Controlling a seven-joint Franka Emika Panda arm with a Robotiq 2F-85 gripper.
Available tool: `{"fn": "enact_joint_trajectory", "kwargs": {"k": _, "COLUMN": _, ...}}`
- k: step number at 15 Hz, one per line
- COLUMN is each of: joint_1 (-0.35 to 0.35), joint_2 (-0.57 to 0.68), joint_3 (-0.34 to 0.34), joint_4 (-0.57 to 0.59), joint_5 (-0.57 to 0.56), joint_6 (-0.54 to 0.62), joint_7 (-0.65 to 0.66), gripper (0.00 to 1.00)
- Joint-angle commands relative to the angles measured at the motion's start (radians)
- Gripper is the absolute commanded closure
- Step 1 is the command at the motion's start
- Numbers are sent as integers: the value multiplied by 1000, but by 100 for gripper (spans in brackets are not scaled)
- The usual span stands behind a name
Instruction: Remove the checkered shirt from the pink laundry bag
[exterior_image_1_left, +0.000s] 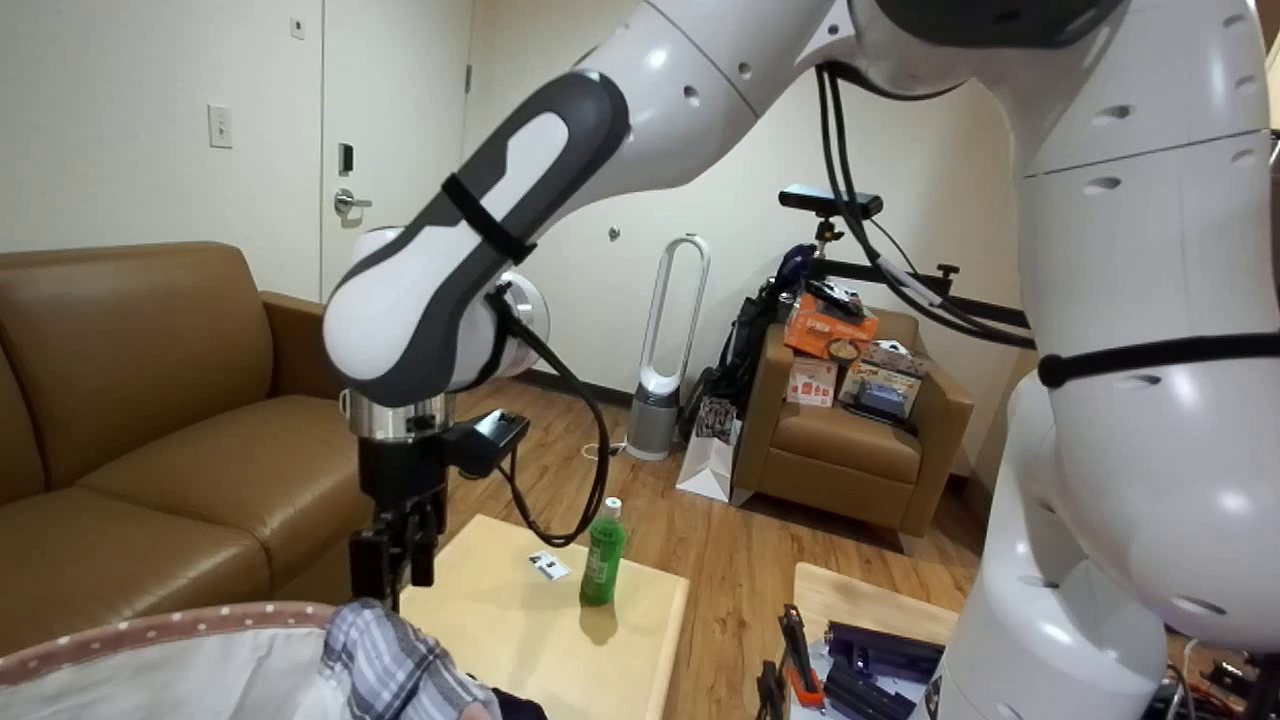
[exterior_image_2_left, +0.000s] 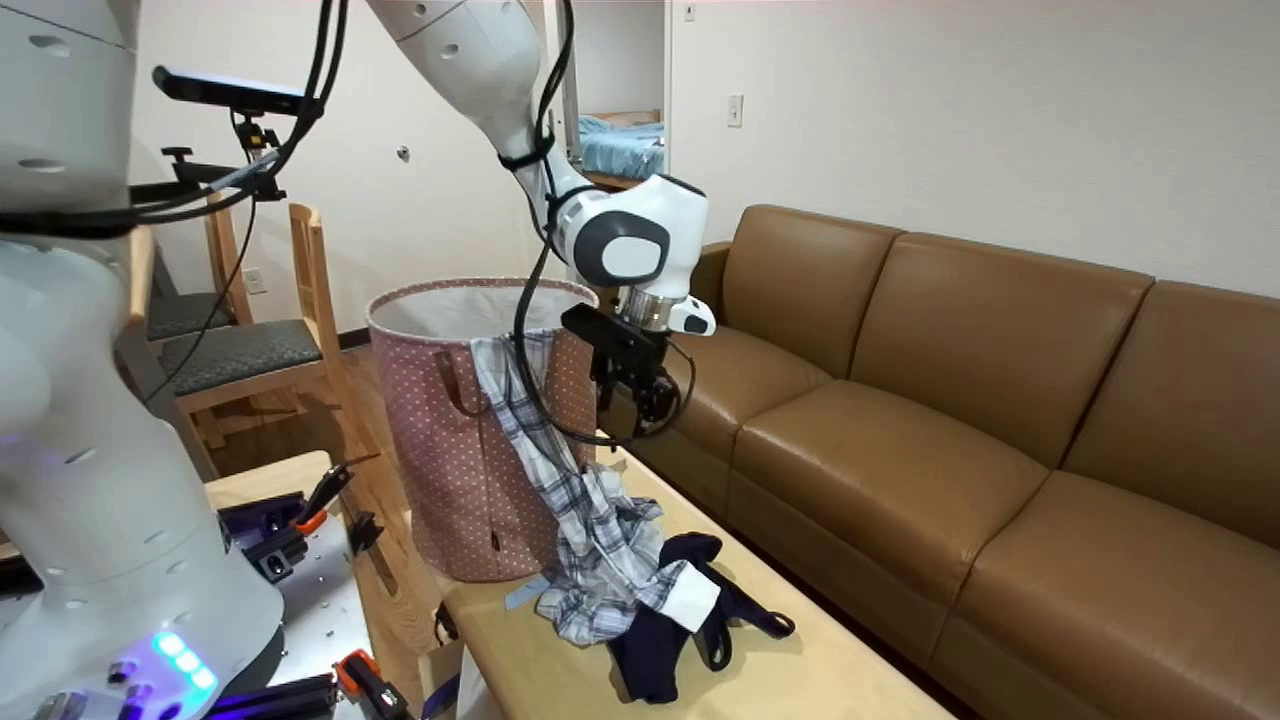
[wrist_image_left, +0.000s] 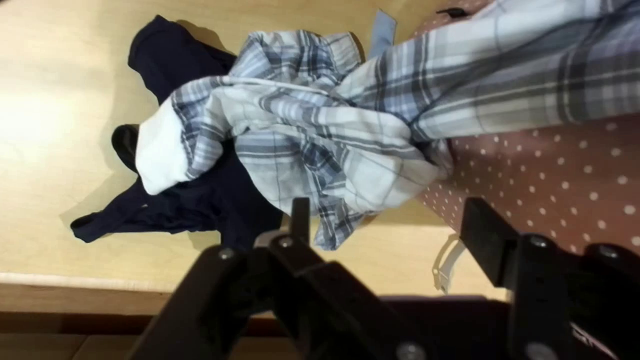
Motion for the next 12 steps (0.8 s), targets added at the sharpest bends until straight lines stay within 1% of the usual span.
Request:
{"fn": "enact_joint_trajectory", "kwargs": {"k": 1, "joint_1": -1, "joint_2": -155, "joint_3": 42, "joint_4": -109, "joint_5": 57, "joint_6": 44, "joint_7": -3, "gripper": 0}}
{"fn": "enact_joint_trajectory", "kwargs": {"k": 4, "joint_1": 30, "joint_2": -257, "joint_3": 48, "joint_4": -154, "joint_5": 40, "joint_6": 12, "joint_7": 13, "gripper": 0}}
{"fn": "enact_joint_trajectory", "kwargs": {"k": 7, "joint_1": 65, "joint_2": -363, "joint_3": 46, "joint_4": -208, "joint_5": 24, "joint_6": -52, "joint_7": 34, "gripper": 0}}
{"fn": "enact_joint_trajectory", "kwargs": {"k": 9, "joint_1": 89, "joint_2": -418, "joint_3": 48, "joint_4": -239, "joint_5": 28, "joint_6": -82, "joint_7": 20, "gripper": 0}}
{"fn": "enact_joint_trajectory", "kwargs": {"k": 12, "joint_1": 134, "joint_2": -478, "joint_3": 56, "joint_4": -270, "joint_5": 16, "joint_6": -116, "joint_7": 37, "gripper": 0}}
